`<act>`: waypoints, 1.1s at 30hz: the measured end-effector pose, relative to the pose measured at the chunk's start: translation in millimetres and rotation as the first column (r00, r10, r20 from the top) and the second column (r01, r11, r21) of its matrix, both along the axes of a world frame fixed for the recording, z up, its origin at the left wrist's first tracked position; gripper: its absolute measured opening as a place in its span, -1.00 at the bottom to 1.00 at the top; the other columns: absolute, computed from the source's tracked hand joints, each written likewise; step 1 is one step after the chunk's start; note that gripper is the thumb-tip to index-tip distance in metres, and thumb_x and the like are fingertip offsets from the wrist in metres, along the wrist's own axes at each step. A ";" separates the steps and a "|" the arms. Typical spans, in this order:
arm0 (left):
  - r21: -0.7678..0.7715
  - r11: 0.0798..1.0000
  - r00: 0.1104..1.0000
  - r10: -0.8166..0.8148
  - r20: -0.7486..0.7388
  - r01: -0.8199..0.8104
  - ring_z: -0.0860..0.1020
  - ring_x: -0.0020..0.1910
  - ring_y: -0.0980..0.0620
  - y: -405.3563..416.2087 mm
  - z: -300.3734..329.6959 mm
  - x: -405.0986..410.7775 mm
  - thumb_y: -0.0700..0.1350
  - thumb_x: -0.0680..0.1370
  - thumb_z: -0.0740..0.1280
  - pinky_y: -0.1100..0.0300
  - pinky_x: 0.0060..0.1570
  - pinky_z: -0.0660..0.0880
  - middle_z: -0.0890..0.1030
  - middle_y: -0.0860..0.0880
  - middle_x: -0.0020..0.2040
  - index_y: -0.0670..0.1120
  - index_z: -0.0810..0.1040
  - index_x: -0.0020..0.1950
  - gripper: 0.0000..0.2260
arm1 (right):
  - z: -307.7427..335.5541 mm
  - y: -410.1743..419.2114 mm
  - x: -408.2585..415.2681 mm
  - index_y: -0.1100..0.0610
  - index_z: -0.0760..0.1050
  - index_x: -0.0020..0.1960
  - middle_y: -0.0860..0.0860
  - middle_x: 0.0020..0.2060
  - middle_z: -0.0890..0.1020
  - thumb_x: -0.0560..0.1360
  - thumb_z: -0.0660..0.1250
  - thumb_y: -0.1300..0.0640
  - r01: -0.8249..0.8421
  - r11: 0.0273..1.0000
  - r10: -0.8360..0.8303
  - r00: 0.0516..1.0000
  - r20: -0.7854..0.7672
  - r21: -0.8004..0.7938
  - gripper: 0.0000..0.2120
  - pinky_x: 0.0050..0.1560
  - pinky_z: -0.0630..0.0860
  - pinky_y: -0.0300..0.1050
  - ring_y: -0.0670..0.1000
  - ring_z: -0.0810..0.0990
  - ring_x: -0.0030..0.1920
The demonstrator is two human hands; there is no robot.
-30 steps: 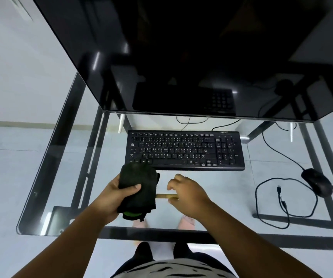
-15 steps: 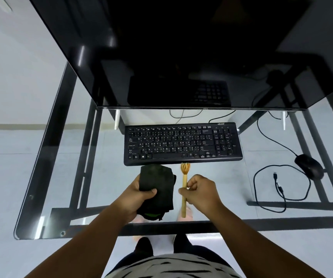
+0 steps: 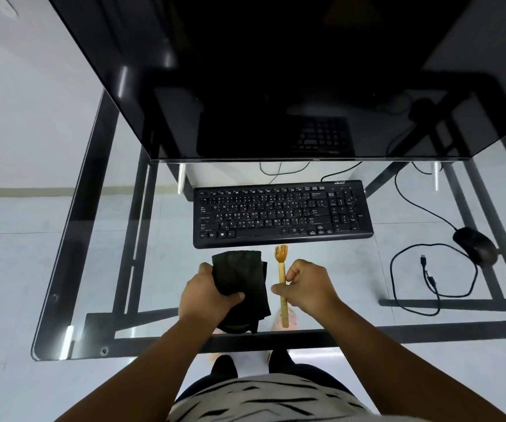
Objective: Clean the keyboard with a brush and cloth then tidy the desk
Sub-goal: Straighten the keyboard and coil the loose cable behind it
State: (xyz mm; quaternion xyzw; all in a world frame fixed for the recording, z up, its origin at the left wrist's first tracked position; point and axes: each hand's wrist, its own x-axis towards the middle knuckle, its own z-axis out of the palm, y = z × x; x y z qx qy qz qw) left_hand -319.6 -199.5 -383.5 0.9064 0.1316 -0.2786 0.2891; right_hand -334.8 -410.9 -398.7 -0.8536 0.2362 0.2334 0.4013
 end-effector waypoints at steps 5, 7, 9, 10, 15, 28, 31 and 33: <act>0.007 0.995 0.994 0.094 0.048 -0.095 0.53 0.05 -0.05 7.1 3.3 3.9 0.28 0.30 0.50 0.08 -0.05 0.50 0.48 0.00 0.10 -0.04 0.32 0.23 -0.31 | 0.4 -2.6 0.4 0.06 0.48 -0.23 -0.03 -0.33 0.64 0.25 0.54 -0.22 0.014 1.000 -0.014 1.000 0.009 -0.026 -0.59 -0.20 0.64 -0.03 -0.02 0.66 -0.33; -0.049 0.978 0.971 0.208 0.117 -0.203 0.51 0.04 -0.05 8.0 7.6 10.8 0.24 0.41 0.43 0.12 -0.05 0.41 0.51 -0.07 0.16 -0.08 0.35 0.24 -0.42 | 3.5 -7.5 3.8 0.05 0.48 -0.26 -0.04 -0.37 0.63 0.33 0.46 -0.27 0.043 0.997 -0.038 0.996 0.075 -0.064 -0.60 -0.21 0.61 -0.05 -0.02 0.65 -0.33; -0.106 0.954 0.940 0.296 0.170 -0.281 0.52 0.10 -0.08 8.8 12.1 23.0 0.16 0.50 0.37 0.13 -0.02 0.38 0.52 -0.12 0.19 -0.12 0.37 0.26 -0.51 | 8.2 -16.3 11.8 0.03 0.48 -0.27 -0.04 -0.39 0.63 0.41 0.38 -0.26 0.090 0.991 -0.076 0.987 0.140 -0.098 -0.64 -0.19 0.59 -0.06 -0.01 0.64 -0.33; -0.134 0.944 0.926 0.324 0.193 -0.302 0.52 0.12 -0.10 9.1 13.5 30.4 0.13 0.52 0.36 0.12 0.00 0.38 0.51 -0.13 0.20 -0.13 0.38 0.27 -0.54 | 11.2 -21.6 17.7 0.03 0.48 -0.26 -0.03 -0.38 0.63 0.44 0.37 -0.23 0.124 0.987 -0.106 0.979 0.175 -0.098 -0.66 -0.18 0.59 -0.07 -0.01 0.64 -0.31; -0.171 0.930 0.905 0.358 0.231 -0.324 0.46 0.26 -0.17 8.9 16.3 68.6 0.08 0.53 0.35 -0.02 0.21 0.41 0.43 -0.17 0.33 -0.18 0.35 0.39 -0.46 | 28.4 -45.2 59.4 0.08 0.51 -0.19 -0.09 -0.33 0.59 0.51 0.37 -0.03 0.300 0.953 -0.256 0.875 0.411 -0.046 -0.80 -0.18 0.44 -0.15 0.00 0.58 -0.22; -0.207 0.873 0.888 0.458 0.041 -0.441 0.42 0.33 -0.21 -1.9 20.1 119.3 0.04 0.58 0.30 0.00 0.22 0.40 0.43 -0.17 0.40 -0.18 0.28 0.50 -0.44 | 25.5 -127.3 114.7 0.03 0.26 0.43 0.10 0.37 0.33 0.50 0.28 -0.06 0.384 0.869 -0.353 0.923 0.155 -0.311 -0.46 0.26 0.41 0.23 0.22 0.36 0.33; -0.165 0.878 0.887 0.460 0.033 -0.449 0.54 0.08 -0.19 -1.9 16.6 119.4 0.02 0.58 0.27 0.06 0.01 0.43 0.56 -0.19 0.18 -0.21 0.54 0.19 -0.66 | 17.9 -136.8 108.8 0.21 0.35 0.34 0.15 0.28 0.40 0.51 0.24 0.02 0.405 0.854 -0.411 0.910 0.052 -0.326 -0.54 0.10 0.48 0.07 0.24 0.44 0.23; -0.168 0.875 0.884 0.466 0.035 -0.455 0.53 -0.20 -0.08 -2.6 12.5 119.6 0.01 0.58 0.25 0.11 -0.14 0.44 0.61 -0.15 -0.09 -0.13 0.54 -0.20 -0.74 | 14.6 -139.1 108.8 0.27 0.48 0.13 0.19 0.10 0.52 0.49 0.20 0.11 0.381 0.874 -0.385 0.922 0.049 -0.300 -0.69 -0.18 0.49 -0.10 0.17 0.55 -0.07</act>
